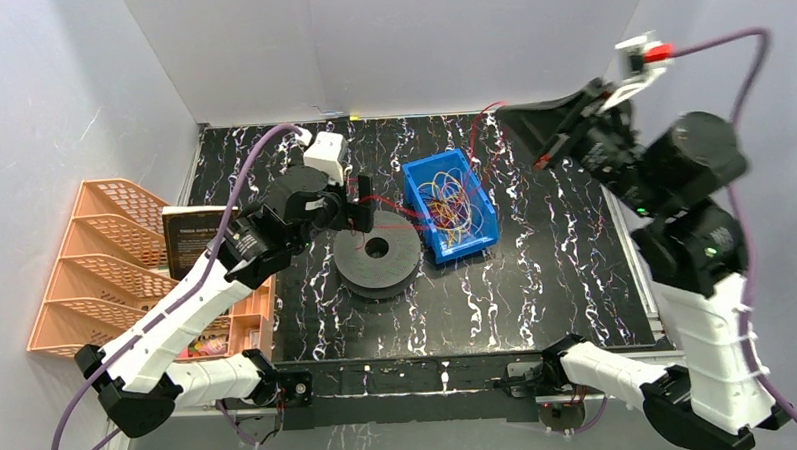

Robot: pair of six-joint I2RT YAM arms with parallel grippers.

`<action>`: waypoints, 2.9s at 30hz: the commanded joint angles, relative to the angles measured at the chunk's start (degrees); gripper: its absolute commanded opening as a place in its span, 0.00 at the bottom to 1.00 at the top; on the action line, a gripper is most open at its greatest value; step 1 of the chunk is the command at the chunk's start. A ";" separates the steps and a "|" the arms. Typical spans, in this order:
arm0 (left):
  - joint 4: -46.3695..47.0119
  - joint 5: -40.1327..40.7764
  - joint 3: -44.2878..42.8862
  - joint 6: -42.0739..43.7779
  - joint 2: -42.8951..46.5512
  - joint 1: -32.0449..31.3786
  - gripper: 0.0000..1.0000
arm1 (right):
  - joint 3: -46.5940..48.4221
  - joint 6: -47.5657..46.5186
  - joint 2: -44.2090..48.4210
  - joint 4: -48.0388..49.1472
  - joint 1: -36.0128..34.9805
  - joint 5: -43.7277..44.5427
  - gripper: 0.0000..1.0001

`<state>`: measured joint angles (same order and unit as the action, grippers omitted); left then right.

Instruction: Wrap the cables

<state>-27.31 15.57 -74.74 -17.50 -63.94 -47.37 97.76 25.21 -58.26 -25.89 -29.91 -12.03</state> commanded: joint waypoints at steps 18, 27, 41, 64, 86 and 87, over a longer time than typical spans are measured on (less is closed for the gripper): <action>-8.41 18.44 1.93 2.48 -1.75 6.50 0.99 | 20.20 -8.92 3.55 -2.60 -0.09 14.18 0.00; -10.35 21.06 0.89 3.78 -4.31 6.51 0.98 | 17.21 -9.19 2.95 -3.73 -0.10 17.30 0.00; -13.43 17.01 0.82 3.76 -6.14 6.55 0.98 | 12.30 -8.91 1.50 -2.30 -0.14 19.87 0.00; -10.56 -1.21 7.20 4.17 -2.63 6.55 0.47 | -10.44 -8.34 9.52 -0.55 -0.12 27.53 0.00; -10.92 -15.96 4.66 5.84 -1.22 6.51 0.00 | -32.22 -1.07 10.45 -3.02 -0.07 26.99 0.55; -10.92 -16.50 4.54 5.96 -1.26 6.53 0.00 | -32.73 -1.09 10.45 -2.84 -0.07 25.15 0.60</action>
<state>-37.76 2.50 -67.75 -12.49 -67.42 -40.97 66.61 22.63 -48.58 -30.50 -30.02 17.15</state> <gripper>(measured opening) 0.007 0.527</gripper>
